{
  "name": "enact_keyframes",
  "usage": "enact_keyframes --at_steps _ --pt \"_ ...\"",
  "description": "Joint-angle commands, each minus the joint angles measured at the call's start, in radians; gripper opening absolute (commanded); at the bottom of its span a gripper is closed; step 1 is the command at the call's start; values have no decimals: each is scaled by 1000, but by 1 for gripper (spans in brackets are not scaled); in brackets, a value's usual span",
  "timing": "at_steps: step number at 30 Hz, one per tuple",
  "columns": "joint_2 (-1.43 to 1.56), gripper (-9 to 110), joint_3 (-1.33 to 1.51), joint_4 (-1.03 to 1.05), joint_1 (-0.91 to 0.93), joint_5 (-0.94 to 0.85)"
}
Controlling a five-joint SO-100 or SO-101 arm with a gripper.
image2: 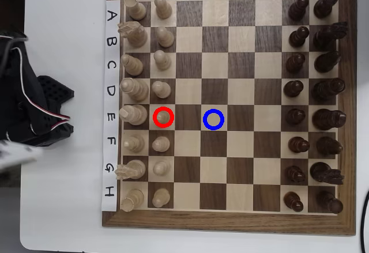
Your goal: Move the piece to destination
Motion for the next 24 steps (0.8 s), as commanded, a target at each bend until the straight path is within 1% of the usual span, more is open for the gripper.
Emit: enact_keyframes --at_steps 1,6,10,13,16,19,20,22,24 --pt "-61 10 -126 -8 -98 94" --pt "-112 11 -247 35 -242 187" --pt "-167 11 -341 72 -413 252" --pt "-253 12 -469 190 -515 275" --pt "-359 15 -638 376 -615 287" --pt "-456 19 -799 558 -675 288" --pt "-476 19 -833 591 -687 295" --pt "-482 20 -838 592 -709 336" --pt "-483 26 -831 595 -726 353"
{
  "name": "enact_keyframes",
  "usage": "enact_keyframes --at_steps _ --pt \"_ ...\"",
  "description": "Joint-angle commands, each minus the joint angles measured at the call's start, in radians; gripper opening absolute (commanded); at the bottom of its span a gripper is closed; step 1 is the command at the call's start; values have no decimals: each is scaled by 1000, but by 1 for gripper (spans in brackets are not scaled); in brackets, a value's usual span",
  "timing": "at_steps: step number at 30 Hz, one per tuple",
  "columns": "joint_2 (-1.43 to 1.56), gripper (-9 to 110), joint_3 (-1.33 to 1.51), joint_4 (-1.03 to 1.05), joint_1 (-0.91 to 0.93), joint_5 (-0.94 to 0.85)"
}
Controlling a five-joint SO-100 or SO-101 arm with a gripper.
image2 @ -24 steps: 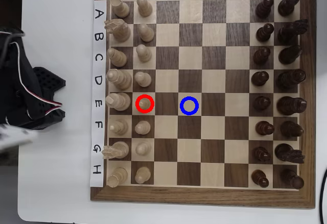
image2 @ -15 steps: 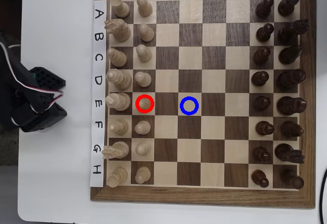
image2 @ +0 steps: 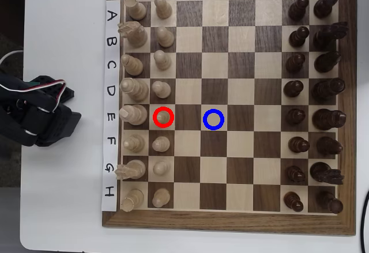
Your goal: Move the piece to destination
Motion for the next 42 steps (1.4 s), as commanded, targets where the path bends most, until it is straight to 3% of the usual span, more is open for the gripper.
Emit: enact_keyframes --at_steps 1,16,21,24,34,38,42 --pt "-40 30 -23 21 -28 37" --pt "-186 48 46 32 -98 29" --pt "-232 71 55 32 -161 37" --pt "-245 74 91 32 -209 55" --pt "-307 70 91 26 -232 310" --pt "-321 61 86 28 -247 462" --pt "-339 51 84 29 -267 500"
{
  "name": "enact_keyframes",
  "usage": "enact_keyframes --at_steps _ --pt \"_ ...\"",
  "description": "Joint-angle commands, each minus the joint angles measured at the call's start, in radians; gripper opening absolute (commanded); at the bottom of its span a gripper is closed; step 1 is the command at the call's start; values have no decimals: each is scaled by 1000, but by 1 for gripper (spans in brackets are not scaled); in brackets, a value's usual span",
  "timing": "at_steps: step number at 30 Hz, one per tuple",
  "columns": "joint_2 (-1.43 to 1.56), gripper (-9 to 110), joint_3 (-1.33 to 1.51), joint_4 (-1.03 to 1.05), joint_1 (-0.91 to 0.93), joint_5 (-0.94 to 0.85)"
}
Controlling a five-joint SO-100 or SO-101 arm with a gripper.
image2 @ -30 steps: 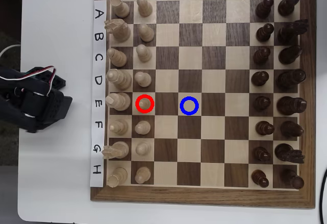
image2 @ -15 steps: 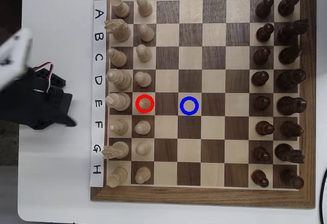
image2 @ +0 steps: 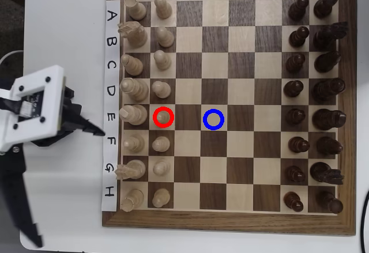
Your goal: Move the piece to destination
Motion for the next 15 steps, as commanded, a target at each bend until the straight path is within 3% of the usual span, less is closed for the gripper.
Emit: enact_keyframes --at_steps 1,12,15 --pt "-14 49 -23 -2 -6 28" --pt "-6 6 64 3 51 -15" --pt "-14 6 80 3 58 -37"
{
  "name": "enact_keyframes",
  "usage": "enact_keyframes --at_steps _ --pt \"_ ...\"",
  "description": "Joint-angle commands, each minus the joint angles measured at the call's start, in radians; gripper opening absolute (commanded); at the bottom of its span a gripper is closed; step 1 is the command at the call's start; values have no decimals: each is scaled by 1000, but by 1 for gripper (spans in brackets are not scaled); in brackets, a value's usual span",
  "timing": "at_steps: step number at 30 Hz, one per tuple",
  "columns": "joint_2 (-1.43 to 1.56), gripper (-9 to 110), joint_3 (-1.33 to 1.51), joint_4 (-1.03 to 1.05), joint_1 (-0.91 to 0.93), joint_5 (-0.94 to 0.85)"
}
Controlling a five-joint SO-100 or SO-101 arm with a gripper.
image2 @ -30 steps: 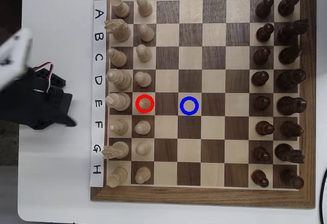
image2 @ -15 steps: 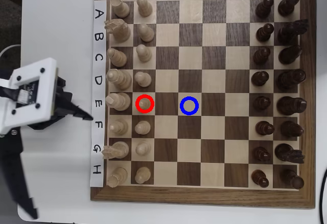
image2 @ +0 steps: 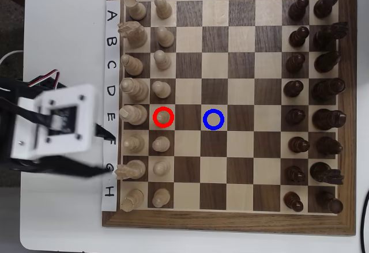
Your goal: Move the piece to destination
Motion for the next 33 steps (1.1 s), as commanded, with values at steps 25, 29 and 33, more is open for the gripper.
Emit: enact_keyframes --at_steps 25,29,33 --pt "-170 17 222 -193 -156 213" --pt "-179 18 256 -229 -155 215" --pt "-198 18 285 -238 -170 219"
